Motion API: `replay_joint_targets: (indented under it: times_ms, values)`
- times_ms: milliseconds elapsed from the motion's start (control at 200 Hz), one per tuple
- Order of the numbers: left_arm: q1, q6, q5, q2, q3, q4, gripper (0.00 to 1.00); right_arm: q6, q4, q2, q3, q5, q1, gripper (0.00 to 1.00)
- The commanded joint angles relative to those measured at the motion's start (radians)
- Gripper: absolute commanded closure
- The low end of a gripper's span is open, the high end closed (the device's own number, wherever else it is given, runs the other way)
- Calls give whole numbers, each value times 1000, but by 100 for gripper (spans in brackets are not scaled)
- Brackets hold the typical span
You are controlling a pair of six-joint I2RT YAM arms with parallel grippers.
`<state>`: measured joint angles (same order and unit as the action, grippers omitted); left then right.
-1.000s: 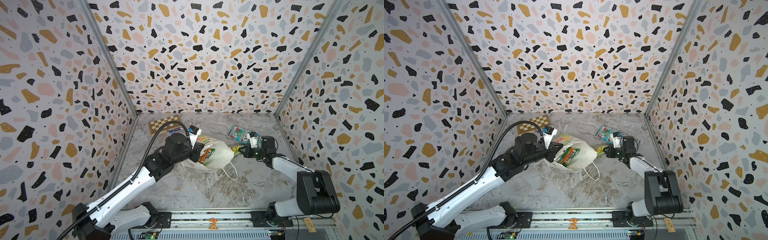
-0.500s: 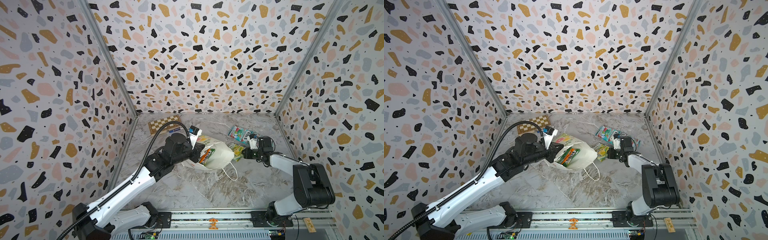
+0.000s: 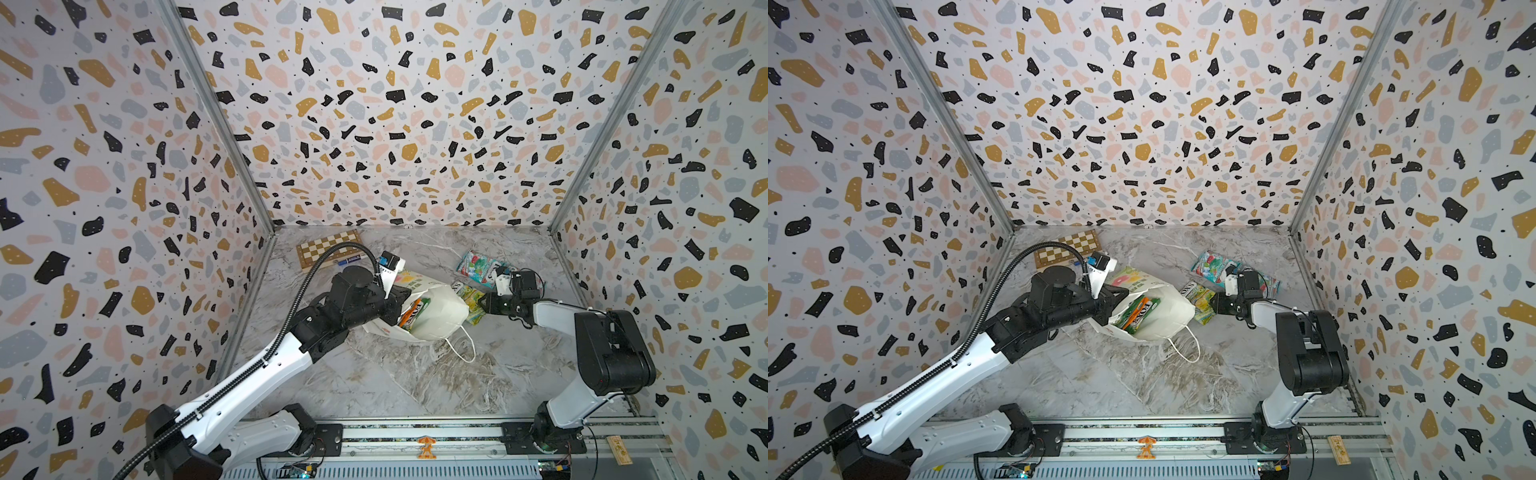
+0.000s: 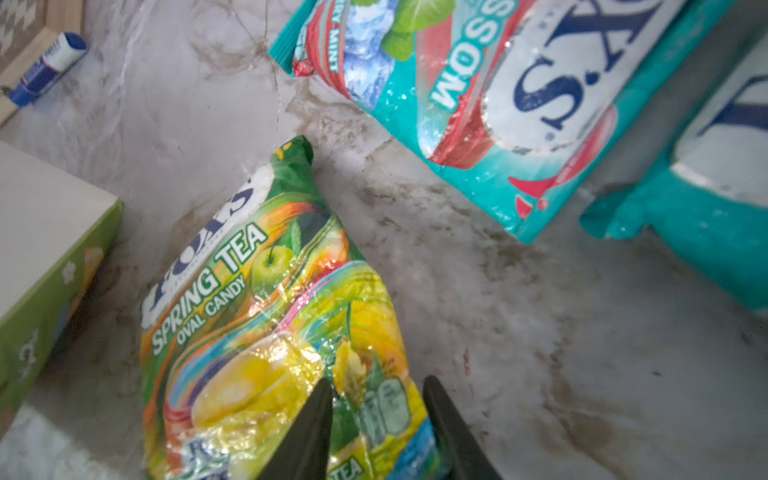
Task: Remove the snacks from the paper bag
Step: 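Lower the green Spring Tea packet beside the teal packets and open the right gripper, then move the right gripper back into the bag opening toward the remaining packets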
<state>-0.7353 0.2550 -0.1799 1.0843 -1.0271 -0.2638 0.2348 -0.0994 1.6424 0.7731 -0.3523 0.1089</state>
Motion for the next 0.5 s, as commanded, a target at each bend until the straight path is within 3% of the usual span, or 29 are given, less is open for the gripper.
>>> replay_joint_targets:
  times_ms: [0,230,496]
  values:
    - [-3,11,-23,-12,16,52,100,18,-13,-57,13,56,5,50]
    - [-3,26,-47,-21,25,77,100,55,-40,-256,-71,141,5,37]
    - [-6,56,-70,-19,31,119,100,149,-122,-474,-118,-255,37,36]
